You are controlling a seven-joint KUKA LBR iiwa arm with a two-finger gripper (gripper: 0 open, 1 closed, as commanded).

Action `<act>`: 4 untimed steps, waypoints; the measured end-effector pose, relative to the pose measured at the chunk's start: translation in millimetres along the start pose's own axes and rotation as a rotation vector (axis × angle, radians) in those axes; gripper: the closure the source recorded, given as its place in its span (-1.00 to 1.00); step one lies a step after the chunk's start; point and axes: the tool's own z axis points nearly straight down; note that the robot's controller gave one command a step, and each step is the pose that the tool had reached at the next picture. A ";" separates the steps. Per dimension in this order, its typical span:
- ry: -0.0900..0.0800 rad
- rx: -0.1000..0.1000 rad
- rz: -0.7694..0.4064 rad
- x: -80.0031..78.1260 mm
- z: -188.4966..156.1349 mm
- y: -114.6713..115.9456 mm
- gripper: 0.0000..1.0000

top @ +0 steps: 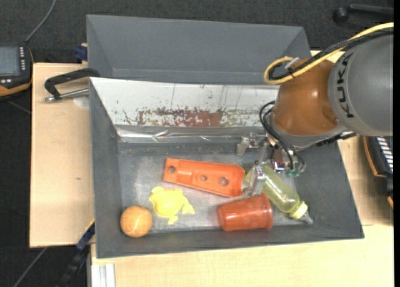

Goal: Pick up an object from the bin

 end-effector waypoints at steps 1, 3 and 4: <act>0.010 -0.001 0.034 -2.7 28.8 15.7 -1.00; 0.000 -0.001 0.125 -1.9 35.1 23.0 1.00; 0.002 -0.002 0.124 3.4 -18.2 21.1 1.00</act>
Offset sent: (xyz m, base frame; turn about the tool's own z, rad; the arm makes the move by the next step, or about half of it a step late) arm 0.0015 0.0223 -0.0356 0.1263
